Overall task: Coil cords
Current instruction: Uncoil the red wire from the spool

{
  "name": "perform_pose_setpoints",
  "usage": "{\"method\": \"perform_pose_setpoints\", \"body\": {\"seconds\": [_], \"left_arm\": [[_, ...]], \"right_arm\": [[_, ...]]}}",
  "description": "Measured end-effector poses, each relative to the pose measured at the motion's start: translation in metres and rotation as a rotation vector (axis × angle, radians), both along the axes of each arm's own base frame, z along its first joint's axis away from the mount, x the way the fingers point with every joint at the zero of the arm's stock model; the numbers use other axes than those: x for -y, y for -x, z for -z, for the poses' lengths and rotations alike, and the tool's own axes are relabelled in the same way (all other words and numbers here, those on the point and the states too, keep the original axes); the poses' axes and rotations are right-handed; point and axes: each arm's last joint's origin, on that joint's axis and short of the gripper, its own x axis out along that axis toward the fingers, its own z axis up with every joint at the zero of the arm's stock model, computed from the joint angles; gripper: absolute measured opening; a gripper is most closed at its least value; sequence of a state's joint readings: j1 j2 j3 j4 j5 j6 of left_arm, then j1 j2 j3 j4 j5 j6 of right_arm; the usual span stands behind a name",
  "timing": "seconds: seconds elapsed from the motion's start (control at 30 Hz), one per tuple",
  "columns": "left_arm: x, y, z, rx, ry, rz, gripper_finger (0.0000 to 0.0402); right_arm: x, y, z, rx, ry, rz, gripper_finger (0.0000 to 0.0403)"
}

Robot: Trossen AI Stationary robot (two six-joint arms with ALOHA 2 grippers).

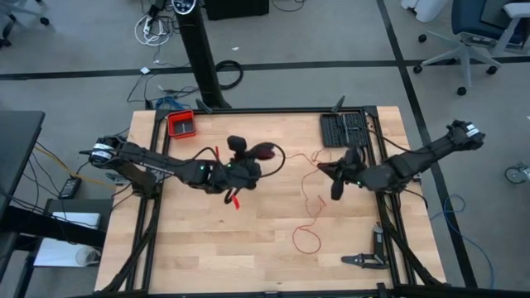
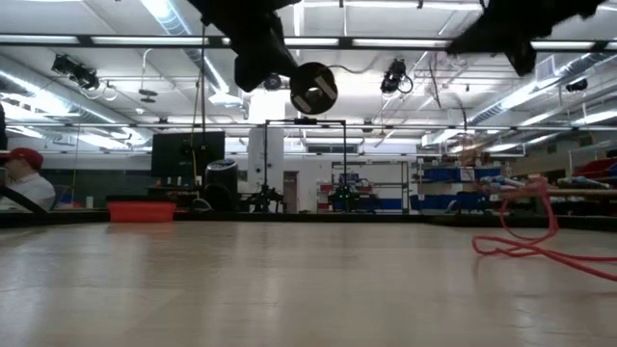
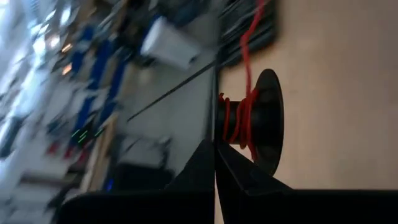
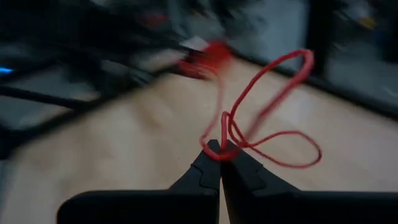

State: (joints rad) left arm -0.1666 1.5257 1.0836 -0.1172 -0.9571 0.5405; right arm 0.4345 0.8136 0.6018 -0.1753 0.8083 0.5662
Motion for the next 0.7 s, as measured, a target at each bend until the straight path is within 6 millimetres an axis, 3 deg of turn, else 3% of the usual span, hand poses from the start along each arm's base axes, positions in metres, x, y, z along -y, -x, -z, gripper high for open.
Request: {"method": "perform_pose_setpoints", "body": {"seconds": [0.17, 0.33, 0.5, 0.7], "left_arm": [[-0.012, 0.000, -0.003, 0.108, 0.018, -0.134, 0.0003], [-0.020, -0.003, -0.008, 0.296, 0.113, -0.207, 0.0003], [-0.022, -0.007, -0.017, 0.570, 0.261, -0.256, 0.0003], [-0.020, -0.010, -0.026, 0.764, 0.378, -0.247, 0.0003]], "right_arm": [[-0.023, -0.001, -0.023, 0.151, 0.098, -0.346, 0.0003], [-0.040, -0.005, -0.026, 0.215, 0.099, -0.620, 0.0003], [-0.048, -0.019, -0.009, 0.123, 0.047, -0.692, 0.0003], [-0.041, -0.043, 0.026, -0.097, 0.001, -0.599, 0.0008]]}}
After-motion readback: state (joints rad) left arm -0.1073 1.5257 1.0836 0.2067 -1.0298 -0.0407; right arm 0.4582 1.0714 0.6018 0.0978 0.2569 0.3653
